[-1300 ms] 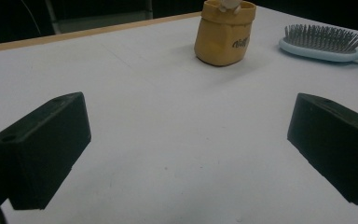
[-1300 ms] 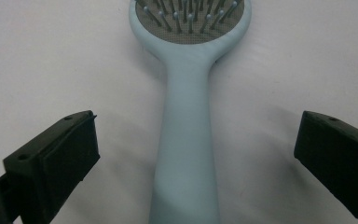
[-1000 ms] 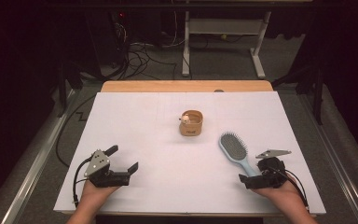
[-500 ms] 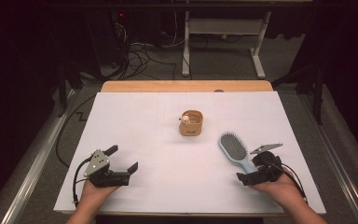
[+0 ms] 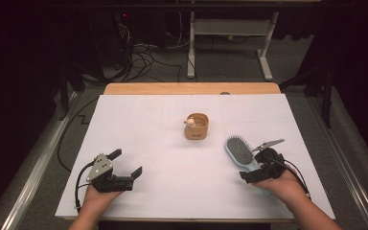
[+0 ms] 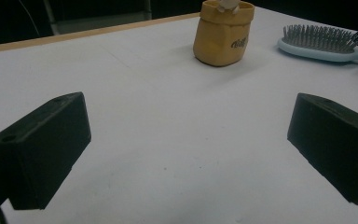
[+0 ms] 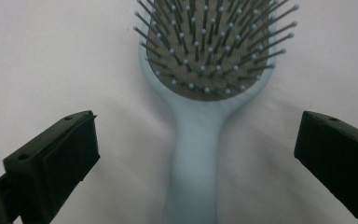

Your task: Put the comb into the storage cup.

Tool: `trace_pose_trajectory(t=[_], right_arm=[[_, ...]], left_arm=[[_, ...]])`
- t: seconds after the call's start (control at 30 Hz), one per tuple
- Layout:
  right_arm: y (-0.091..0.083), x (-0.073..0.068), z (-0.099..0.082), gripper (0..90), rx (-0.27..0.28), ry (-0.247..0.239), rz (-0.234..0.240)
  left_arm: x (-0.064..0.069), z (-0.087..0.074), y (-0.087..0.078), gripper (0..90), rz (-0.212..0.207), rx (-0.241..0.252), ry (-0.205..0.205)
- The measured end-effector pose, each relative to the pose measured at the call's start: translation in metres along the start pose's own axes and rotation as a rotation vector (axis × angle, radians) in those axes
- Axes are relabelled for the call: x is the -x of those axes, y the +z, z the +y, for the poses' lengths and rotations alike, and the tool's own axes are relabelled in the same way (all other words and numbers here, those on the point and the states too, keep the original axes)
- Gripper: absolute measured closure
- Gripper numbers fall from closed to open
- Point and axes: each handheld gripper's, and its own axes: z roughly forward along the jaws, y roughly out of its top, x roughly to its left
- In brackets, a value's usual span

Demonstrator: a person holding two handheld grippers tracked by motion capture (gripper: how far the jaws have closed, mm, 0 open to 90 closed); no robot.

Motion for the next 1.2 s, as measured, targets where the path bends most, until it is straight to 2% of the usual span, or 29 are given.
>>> trace_pose_trajectory(t=[0.2, 0.63, 0.73, 1.2], right_arm=[[0.004, 0.0, 0.01, 0.6, -0.003, -0.017, -0.001], [0.016, 0.002, 0.028, 0.6, -0.022, -0.02, 0.0], [0.018, 0.002, 0.032, 0.5, -0.023, -0.031, -0.013], [0.027, 0.008, 0.049, 0.6, -0.047, -0.028, -0.02]], left_arm=[[-0.001, 0.0, 0.0, 0.1, 0.001, 0.0, -0.003], [-0.001, -0.001, 0.001, 0.1, 0.001, 0.001, -0.004], [-0.001, -0.001, 0.0, 0.1, 0.001, 0.001, -0.005], [-0.002, -0.001, 0.0, 0.0, 0.002, 0.002, -0.006]])
